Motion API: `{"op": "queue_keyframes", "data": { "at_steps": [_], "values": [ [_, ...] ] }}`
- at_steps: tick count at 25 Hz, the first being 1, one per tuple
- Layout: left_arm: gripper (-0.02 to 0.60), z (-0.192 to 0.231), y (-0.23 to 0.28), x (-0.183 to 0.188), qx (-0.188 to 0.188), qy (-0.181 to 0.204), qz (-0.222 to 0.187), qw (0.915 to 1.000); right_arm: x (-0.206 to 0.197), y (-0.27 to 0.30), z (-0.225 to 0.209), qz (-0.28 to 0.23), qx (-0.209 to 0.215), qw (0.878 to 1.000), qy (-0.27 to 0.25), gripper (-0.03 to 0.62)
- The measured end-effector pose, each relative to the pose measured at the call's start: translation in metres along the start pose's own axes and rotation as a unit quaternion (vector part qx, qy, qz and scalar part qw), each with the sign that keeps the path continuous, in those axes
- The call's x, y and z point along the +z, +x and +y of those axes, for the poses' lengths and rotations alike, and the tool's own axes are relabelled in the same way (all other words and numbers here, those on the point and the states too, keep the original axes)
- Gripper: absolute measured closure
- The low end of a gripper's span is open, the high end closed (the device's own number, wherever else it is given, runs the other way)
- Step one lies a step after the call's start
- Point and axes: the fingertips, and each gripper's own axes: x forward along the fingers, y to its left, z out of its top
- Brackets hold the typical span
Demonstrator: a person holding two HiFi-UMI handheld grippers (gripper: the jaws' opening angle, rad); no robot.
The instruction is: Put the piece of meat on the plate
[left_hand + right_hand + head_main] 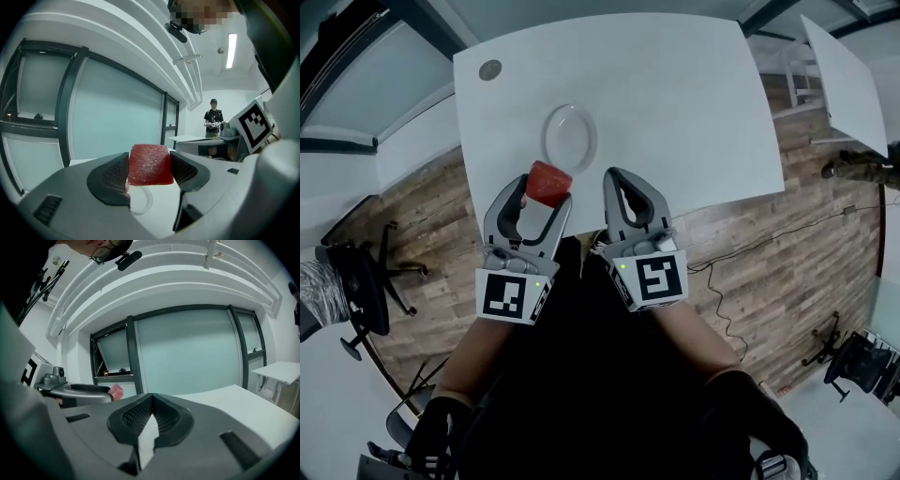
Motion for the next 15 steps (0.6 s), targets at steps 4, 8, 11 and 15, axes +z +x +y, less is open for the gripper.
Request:
{"op": "queue_keyframes", "data": {
  "at_steps": [4, 8, 11, 15],
  "values": [
    [0.307, 0.01, 0.017, -0.025, -0.016, -0.009, 0.03, 0.9994, -0.025, 0.018, -0.004, 0.039, -0.004, 0.999, 0.005, 0.591],
    [0.307, 0.024, 0.032, -0.053, -0.027, -0.014, 0.068, 0.9972, -0.051, 0.04, -0.002, 0.065, -0.008, 0.998, 0.016, 0.591],
    [0.307, 0.032, 0.047, -0.068, -0.035, -0.01, 0.076, 0.9964, -0.064, 0.051, -0.003, 0.077, -0.009, 0.997, 0.022, 0.591],
    [0.307, 0.036, 0.064, -0.091, -0.045, -0.007, 0.109, 0.993, -0.077, 0.064, -0.014, 0.088, -0.024, 0.995, 0.035, 0.591]
  ]
}}
